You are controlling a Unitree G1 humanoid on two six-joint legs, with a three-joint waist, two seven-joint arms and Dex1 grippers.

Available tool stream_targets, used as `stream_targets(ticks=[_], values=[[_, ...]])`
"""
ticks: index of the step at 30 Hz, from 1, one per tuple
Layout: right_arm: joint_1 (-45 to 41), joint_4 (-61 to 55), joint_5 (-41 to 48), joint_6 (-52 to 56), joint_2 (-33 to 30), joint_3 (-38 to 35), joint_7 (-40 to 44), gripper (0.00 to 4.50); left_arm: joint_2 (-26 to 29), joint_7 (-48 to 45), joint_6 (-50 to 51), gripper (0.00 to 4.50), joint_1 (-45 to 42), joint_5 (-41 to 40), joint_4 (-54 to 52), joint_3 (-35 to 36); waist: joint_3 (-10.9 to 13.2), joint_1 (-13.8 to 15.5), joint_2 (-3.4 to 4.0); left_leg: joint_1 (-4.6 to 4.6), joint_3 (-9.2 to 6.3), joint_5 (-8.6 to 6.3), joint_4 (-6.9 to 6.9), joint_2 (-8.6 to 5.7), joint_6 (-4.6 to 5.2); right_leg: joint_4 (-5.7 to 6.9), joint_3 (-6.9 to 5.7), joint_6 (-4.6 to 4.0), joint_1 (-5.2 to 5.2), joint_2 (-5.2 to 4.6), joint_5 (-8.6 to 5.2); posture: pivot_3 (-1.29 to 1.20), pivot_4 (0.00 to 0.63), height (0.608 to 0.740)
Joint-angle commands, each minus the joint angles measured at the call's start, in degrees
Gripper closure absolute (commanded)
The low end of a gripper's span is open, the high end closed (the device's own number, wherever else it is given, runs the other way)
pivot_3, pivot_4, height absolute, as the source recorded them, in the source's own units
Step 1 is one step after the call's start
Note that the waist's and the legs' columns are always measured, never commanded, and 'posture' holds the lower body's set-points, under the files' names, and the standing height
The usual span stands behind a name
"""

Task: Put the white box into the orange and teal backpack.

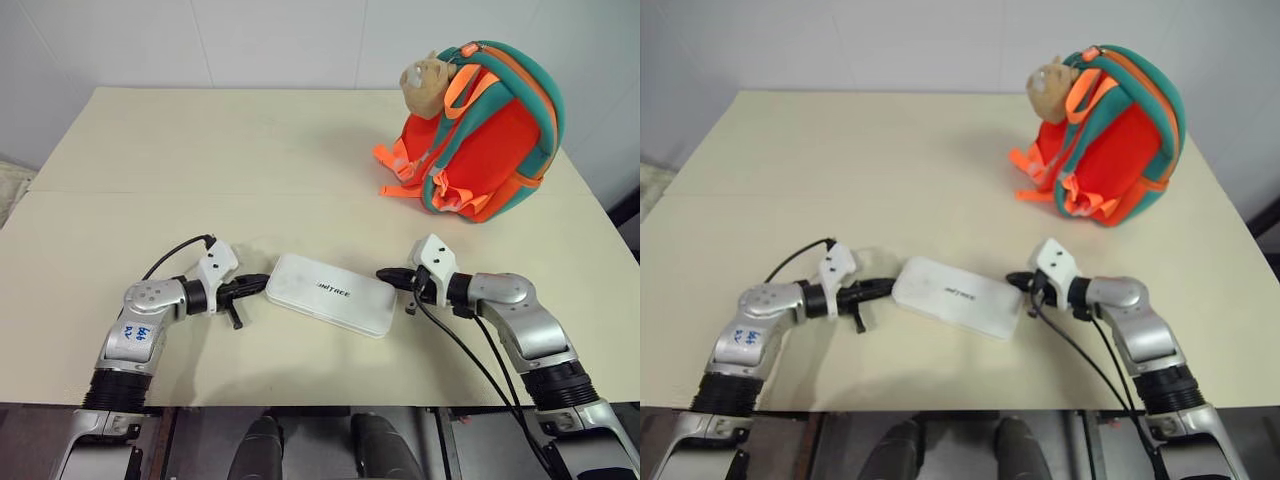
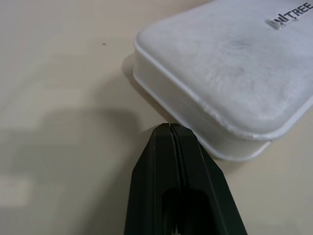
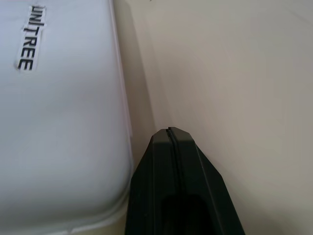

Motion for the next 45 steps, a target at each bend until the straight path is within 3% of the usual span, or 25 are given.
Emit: stream_targets(ticks=[1, 8, 19, 30, 45], values=[[2.0, -4.2, 1.5, 1.6, -3.4, -3.8, 1.1, 4.5, 0.9, 0.7, -0.4, 4.48, 0.8, -0.4, -1.6, 0.8, 0.0, 0.0, 0.0, 0.0, 0.0, 0.0, -0.01, -0.01, 0.0, -0.03, 0.0, 0.0, 0.01, -0.01, 0.0, 0.0, 0.15, 0.74], [11.3, -14.0, 5.4, 8.4, -9.1, -8.6, 2.4, 4.5, 1.3, 0.8, -1.0, 4.48, 1.0, -0.7, -1.4, 0.9, 0.0, -0.2, 0.0, 0.02, 0.01, 0.0, -0.01, 0.0, 0.0, -0.02, 0.01, -0.02, 0.02, 0.01, -0.01, 0.0, 0.15, 0.74], [14.9, -22.1, 8.2, 14.3, -5.5, -6.6, -1.8, 4.5, 1.8, 0.0, -1.4, 4.48, 0.8, -0.9, -0.8, 1.1, 0.0, -0.1, -0.01, 0.02, 0.02, 0.0, 0.06, 0.0, 0.0, -0.07, 0.02, -0.04, 0.06, 0.0, -0.02, 0.0, 0.15, 0.74], [8.6, -14.3, 6.3, 11.3, -2.7, -3.5, -2.7, 4.5, 1.3, -0.5, 2.1, 4.48, 3.1, -2.4, -4.5, 0.4, 0.0, -0.2, 0.0, 0.03, 0.02, 0.0, 0.01, 0.01, 0.0, -0.09, 0.02, -0.06, 0.06, 0.0, -0.03, 0.0, 0.15, 0.74], [1.8, -2.5, 3.7, 4.1, -2.9, -2.7, 1.9, 4.5, -0.5, 5.2, 11.9, 4.48, 11.6, -6.2, -18.2, -0.2, 0.0, -0.2, 0.0, 0.05, 0.04, -0.01, 0.0, 0.0, 0.0, -0.13, 0.03, -0.07, 0.08, -0.01, -0.03, 0.0, 0.15, 0.74]])
